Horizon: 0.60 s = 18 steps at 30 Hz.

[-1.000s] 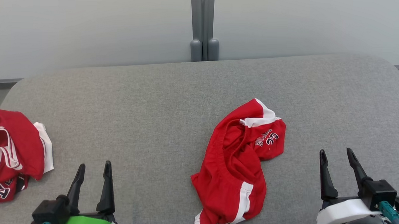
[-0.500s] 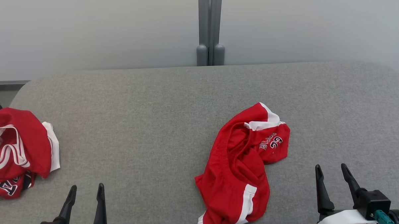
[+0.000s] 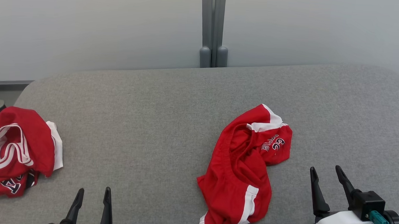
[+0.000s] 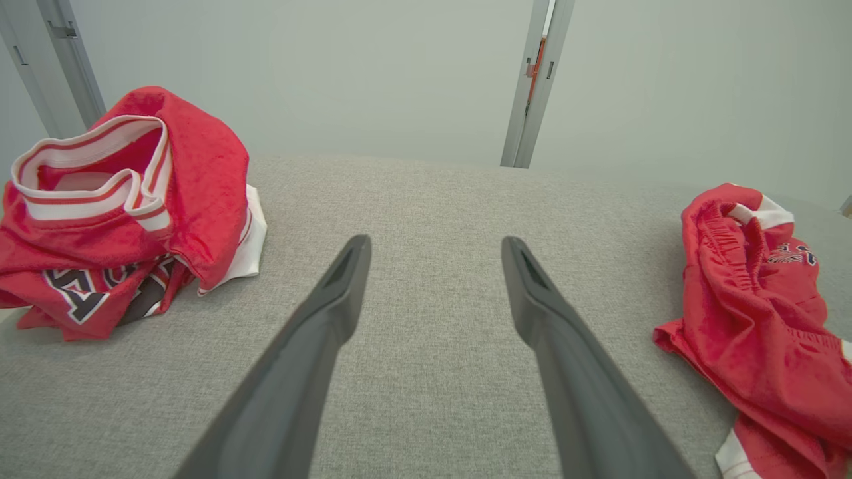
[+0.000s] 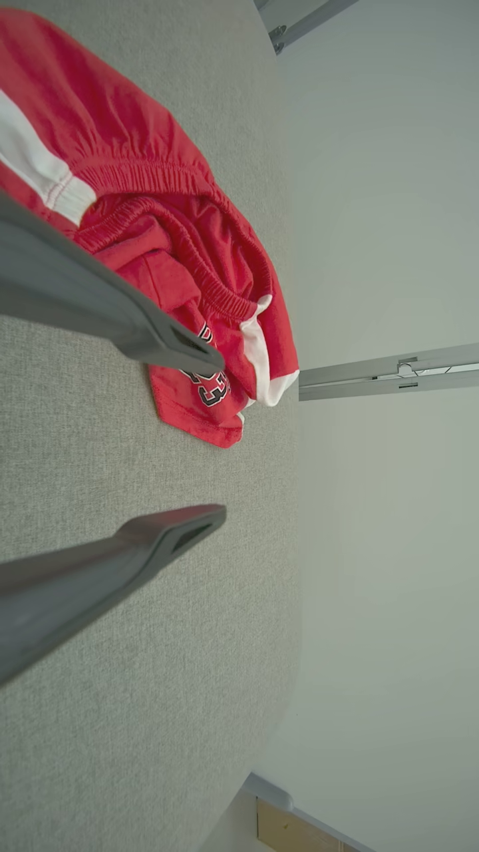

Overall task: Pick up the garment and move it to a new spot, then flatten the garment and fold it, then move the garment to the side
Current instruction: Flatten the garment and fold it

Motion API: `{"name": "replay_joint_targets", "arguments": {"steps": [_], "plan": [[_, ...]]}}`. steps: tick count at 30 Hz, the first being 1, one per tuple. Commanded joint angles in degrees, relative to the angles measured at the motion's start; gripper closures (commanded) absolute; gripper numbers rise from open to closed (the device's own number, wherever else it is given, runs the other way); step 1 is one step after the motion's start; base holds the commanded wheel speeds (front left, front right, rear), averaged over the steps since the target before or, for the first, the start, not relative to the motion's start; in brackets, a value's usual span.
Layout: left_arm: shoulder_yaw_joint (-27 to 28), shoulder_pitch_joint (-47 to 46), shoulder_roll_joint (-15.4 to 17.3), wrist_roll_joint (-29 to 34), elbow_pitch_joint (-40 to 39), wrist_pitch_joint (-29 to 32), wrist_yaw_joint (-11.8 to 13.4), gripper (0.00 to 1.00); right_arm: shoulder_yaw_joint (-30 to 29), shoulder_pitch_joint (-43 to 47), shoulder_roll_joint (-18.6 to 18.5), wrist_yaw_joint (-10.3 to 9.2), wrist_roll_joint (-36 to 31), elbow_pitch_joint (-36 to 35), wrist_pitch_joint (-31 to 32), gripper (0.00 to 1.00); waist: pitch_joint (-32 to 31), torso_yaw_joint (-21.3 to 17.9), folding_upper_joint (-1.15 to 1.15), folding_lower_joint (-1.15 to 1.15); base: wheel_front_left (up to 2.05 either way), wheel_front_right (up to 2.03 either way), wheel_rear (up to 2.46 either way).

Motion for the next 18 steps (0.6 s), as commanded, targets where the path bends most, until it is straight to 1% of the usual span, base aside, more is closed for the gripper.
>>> {"name": "replay_joint_targets", "arguments": {"steps": [1, 9, 16, 18], "plan": [[-0.17, 0.44, 0.00, -0.28, 0.20, -0.18, -0.14, 0.00, 0.09, 0.01, -0.15, -0.08, 0.38, 0.16, -0.01, 0.00, 0.00, -0.03, 0.00, 0.00, 0.00, 0.00, 0.00], [-1.03, -0.18, 0.01, -0.87, -0.01, -0.17, -0.16, 0.00, 0.50, -0.79, -0.15, -0.08, 0.70, 0.20, -0.01, 0.00, 0.54, -0.61, 0.00, 0.00, 0.00, 0.00, 0.00], [-7.10, -5.18, 0.01, -1.24, -0.59, -0.18, -0.17, 0.00, 0.77, -1.52, -0.16, -0.08, 0.92, -0.17, -0.01, 0.00, 1.86, -1.75, 0.00, 0.00, 0.00, 0.00, 0.00], [-11.14, -7.13, 0.12, -1.49, -0.01, -0.18, -0.17, 0.00, 1.00, -2.07, -0.14, -0.08, 0.95, -0.35, -0.01, 0.00, 2.33, -2.40, 0.00, 0.00, 0.00, 0.00, 0.00]]}}
